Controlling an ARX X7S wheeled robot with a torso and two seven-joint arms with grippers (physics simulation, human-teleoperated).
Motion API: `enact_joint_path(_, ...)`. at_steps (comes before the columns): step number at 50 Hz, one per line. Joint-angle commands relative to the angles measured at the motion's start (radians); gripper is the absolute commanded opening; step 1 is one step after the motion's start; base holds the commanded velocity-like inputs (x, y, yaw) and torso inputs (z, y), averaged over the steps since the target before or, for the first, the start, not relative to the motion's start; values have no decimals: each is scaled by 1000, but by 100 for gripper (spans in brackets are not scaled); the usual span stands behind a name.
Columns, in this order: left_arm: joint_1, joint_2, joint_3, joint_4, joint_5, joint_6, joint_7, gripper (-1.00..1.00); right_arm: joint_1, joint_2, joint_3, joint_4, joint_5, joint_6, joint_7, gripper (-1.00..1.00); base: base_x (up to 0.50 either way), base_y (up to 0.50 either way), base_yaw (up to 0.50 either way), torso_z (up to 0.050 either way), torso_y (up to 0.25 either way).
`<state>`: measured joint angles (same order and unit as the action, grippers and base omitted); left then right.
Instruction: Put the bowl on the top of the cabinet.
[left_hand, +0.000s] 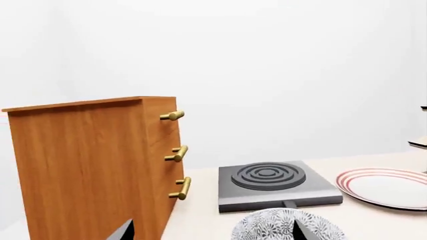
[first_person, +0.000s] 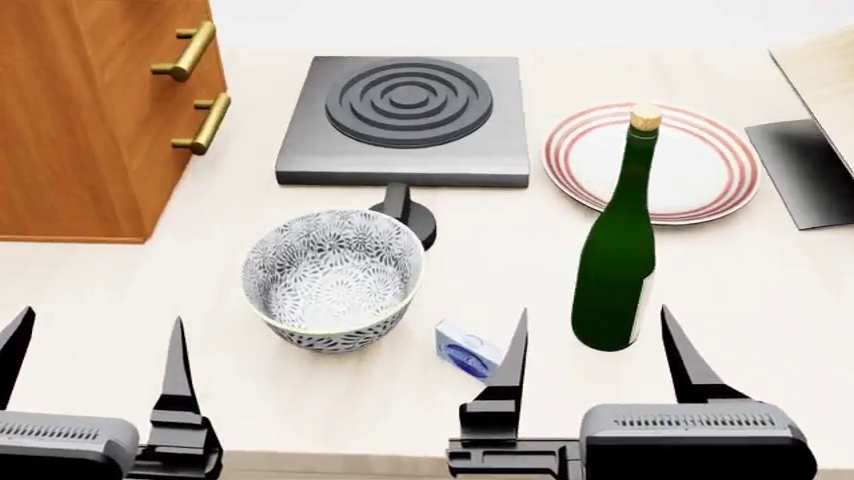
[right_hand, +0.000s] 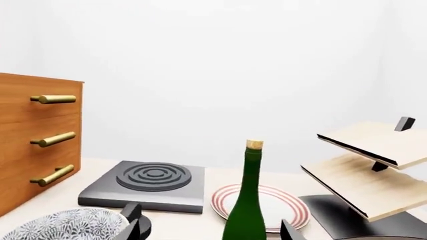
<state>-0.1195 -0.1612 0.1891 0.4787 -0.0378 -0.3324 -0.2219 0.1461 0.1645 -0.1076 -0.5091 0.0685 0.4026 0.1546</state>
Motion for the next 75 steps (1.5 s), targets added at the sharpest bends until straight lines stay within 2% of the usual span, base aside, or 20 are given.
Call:
enact_joint_path(1,3,-8,4,8,-9,2,-9,100,-8,14,-14,0,21,-21,-16,100,0,500,0,0,0)
enact_joint_path(17,2,-17,9,10,-20,4,-21,100,-4,17,-19,9,14,-15,15,100,0,500,0,0,0)
enact_joint_path(26,1,-22,13,20,-25,-4,-28,100,-3,19,-16,5,20,-13,27,100,0,39,0,0,0)
enact_joint_path(29,1,-24,14,21,-26,-4,-30,100,-4,38,-61,8,-45,-12,46,100,0,344,0,0,0)
enact_joint_path(39,5,-29,16,21,-31,3,-38,100,-3,35,-49,14,-15,-25,46,100,0,492,0,0,0)
enact_joint_path(51,2,-34,21,13,-38,9,-44,100,-12,43,-49,12,14,-57,34,100,0,68,0,0,0)
enact_joint_path(75,1,-47,29,20,-51,6,-56,100,-8,47,-53,16,21,-63,62,100,0,433,0,0,0)
